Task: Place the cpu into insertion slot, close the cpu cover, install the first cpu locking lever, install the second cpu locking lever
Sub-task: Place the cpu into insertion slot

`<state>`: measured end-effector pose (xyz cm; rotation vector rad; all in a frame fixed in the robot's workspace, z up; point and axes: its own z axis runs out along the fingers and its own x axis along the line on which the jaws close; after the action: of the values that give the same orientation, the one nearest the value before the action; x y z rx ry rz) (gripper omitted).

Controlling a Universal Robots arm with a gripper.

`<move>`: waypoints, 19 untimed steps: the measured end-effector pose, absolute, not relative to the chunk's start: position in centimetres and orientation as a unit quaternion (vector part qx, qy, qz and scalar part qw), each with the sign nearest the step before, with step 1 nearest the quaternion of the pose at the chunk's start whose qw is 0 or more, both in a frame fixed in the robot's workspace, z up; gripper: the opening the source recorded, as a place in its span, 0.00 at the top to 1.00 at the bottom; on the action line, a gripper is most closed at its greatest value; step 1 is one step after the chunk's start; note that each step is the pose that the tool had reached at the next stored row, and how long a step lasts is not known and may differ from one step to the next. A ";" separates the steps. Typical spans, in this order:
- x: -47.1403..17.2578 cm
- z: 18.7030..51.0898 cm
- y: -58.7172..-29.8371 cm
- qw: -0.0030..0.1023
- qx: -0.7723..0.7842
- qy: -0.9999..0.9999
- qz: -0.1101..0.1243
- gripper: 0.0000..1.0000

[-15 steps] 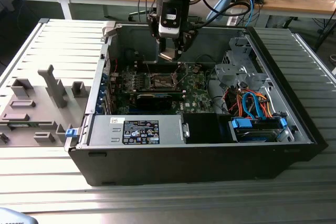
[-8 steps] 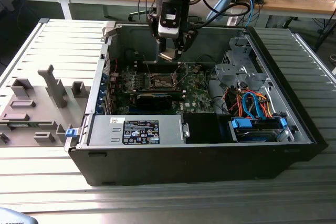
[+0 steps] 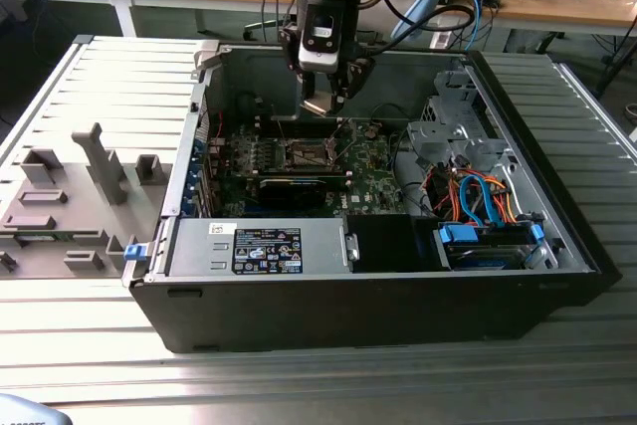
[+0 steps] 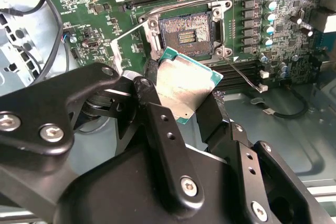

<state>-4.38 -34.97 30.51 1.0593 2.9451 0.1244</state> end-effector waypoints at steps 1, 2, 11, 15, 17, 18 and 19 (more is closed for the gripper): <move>-4.4 30.5 -35.0 0.005 0.339 0.940 0.040 0.46; -4.4 30.5 -35.0 0.005 0.340 0.940 0.040 0.46; -4.4 30.5 -35.0 0.005 0.346 0.937 0.040 0.46; -4.4 30.5 -35.0 0.005 0.350 0.936 0.040 0.46; -4.4 30.5 -35.0 0.005 0.351 0.935 0.040 0.46; -4.4 30.5 -35.0 0.005 0.352 0.935 0.040 0.46; -4.4 30.4 -35.0 0.005 0.353 0.935 0.040 0.46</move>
<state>-4.38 -34.97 30.45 1.1059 2.9266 0.1239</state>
